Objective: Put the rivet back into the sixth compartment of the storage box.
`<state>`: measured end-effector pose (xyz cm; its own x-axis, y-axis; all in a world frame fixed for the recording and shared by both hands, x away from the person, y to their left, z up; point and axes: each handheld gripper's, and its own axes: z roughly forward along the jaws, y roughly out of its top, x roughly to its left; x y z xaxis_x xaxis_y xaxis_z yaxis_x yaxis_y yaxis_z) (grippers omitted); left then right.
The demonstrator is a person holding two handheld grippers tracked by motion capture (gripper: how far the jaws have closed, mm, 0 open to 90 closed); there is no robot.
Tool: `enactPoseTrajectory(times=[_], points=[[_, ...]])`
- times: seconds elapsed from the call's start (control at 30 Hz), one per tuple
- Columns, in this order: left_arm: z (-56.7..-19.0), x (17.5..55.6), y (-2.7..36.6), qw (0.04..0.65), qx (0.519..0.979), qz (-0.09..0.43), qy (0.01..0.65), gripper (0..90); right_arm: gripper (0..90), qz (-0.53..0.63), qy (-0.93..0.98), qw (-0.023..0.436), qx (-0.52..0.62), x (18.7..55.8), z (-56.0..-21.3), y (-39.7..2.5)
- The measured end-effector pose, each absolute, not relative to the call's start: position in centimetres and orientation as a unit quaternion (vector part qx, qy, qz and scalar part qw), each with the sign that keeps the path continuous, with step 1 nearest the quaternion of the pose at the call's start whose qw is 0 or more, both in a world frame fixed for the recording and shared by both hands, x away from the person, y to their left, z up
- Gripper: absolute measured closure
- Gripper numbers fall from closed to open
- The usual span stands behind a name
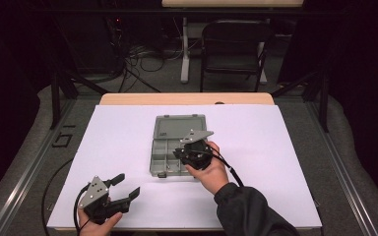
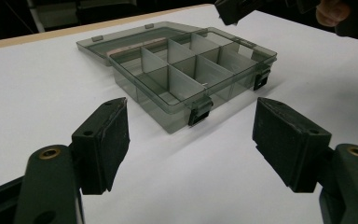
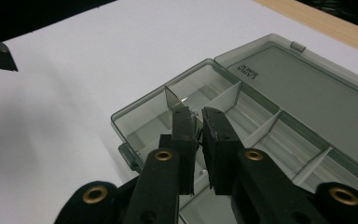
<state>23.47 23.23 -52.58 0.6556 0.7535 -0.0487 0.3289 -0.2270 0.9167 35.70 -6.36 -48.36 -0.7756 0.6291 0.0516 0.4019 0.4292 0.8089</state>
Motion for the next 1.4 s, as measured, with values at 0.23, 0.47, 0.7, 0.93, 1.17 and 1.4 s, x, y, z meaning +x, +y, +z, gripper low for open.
enactPoseTrajectory(times=[0.23,0.47,0.7,0.93,1.17,1.4], points=[[-52.6,23.5,23.2,0.508,0.755,0.209,0.359,27.4,83.6,0.424,0.840,0.124,0.315,36.3,-49.7,-5.4],[-52.6,23.5,23.2,0.509,0.754,0.209,0.359,27.4,83.6,0.407,0.850,0.117,0.313,36.5,-51.1,-4.3],[-52.7,23.5,23.2,0.510,0.753,0.207,0.361,27.3,83.5,0.399,0.854,0.111,0.316,36.5,-52.0,-3.6],[-52.6,23.6,23.2,0.509,0.754,0.207,0.361,27.3,83.5,0.400,0.853,0.108,0.317,36.7,-52.1,-3.5],[-52.7,23.6,23.2,0.509,0.753,0.208,0.362,27.4,73.4,0.399,0.853,0.117,0.315,36.6,-52.1,-3.6],[-52.6,23.7,23.4,0.510,0.752,0.207,0.363,27.3,48.3,0.418,0.839,0.137,0.320,36.5,-51.5,-4.0]])
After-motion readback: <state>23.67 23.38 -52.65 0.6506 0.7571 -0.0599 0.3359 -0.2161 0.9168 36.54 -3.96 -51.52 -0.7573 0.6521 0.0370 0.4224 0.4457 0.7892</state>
